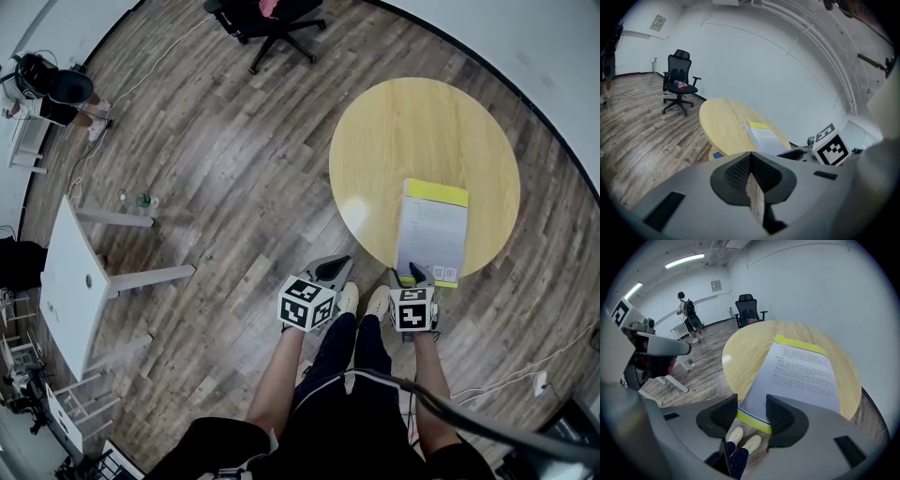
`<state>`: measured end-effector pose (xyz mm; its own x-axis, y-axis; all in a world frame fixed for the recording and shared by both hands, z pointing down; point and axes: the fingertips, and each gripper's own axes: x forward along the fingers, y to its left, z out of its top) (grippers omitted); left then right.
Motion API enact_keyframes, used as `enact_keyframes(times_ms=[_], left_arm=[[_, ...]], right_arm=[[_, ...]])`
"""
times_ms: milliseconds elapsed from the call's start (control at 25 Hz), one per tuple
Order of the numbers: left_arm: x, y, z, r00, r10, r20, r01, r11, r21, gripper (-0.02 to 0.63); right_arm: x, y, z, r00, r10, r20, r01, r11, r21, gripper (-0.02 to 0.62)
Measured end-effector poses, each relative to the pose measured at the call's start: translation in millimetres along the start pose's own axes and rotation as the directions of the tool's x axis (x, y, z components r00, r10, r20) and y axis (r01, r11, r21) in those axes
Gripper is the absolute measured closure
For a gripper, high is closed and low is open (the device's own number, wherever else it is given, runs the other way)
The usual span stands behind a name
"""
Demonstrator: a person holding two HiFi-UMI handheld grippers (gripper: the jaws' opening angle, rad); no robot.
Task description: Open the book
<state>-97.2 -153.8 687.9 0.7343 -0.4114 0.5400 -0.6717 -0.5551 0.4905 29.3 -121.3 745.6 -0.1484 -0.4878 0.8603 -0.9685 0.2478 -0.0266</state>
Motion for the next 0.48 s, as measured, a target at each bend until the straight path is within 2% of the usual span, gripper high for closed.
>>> enact_keyframes(times_ms=[480], left_arm=[[8.7,-4.7,7.8,1.000,-0.010,-0.007,0.010,1.000,0.016,0.607]], right_arm=[[-0.1,-3.7,-1.2,0.999,0.027,-0.020,-0.026,0.998,0.056,0.426]])
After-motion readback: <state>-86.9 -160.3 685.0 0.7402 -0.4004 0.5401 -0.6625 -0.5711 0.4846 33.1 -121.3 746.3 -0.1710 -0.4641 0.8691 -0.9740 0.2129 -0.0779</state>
